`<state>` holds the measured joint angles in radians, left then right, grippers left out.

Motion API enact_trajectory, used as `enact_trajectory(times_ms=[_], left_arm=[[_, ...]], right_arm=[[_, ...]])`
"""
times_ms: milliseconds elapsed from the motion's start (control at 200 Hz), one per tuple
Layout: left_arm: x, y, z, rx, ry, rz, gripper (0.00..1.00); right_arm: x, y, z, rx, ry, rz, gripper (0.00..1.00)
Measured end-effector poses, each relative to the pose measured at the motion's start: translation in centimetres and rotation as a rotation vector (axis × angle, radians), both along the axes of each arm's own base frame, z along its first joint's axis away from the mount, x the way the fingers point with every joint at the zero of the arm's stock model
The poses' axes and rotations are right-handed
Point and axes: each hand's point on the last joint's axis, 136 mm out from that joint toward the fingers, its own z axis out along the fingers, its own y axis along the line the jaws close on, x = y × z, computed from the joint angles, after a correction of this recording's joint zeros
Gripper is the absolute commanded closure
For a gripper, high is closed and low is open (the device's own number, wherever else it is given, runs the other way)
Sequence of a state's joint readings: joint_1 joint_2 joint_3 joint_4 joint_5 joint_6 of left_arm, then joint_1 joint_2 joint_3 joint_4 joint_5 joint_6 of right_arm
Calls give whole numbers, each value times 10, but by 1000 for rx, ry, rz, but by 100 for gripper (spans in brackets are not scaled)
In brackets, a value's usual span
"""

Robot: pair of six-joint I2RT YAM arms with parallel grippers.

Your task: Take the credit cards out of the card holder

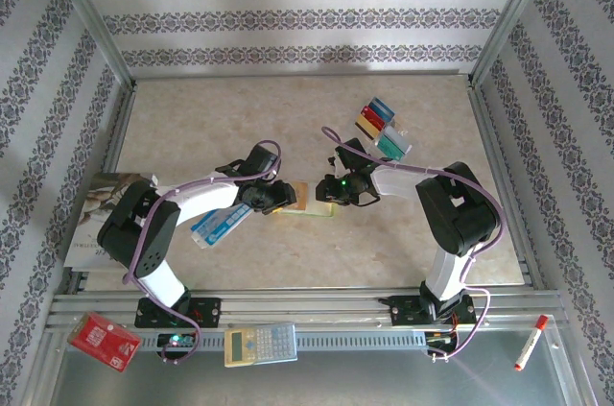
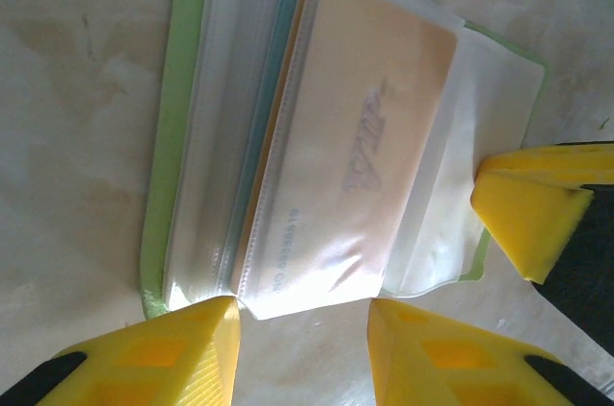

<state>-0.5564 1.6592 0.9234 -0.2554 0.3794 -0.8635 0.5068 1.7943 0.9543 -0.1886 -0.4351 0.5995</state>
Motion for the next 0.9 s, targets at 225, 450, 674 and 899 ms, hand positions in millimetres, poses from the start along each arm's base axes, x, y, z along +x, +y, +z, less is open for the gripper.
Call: enact_trajectory(times_ms=[225, 450, 674, 899], left_arm=[[4, -2, 1, -2, -3, -1, 57], [15, -6, -1, 16, -18, -4, 51], [14, -2, -6, 38, -14, -4, 54], [12, -5, -5, 20, -2, -15, 64]], right_arm=[[0, 0, -1, 0, 0, 0, 69], [0, 0, -2, -1, 2, 0, 69], [1, 0, -2, 0, 2, 0, 69], [1, 0, -2, 0, 2, 0, 69]])
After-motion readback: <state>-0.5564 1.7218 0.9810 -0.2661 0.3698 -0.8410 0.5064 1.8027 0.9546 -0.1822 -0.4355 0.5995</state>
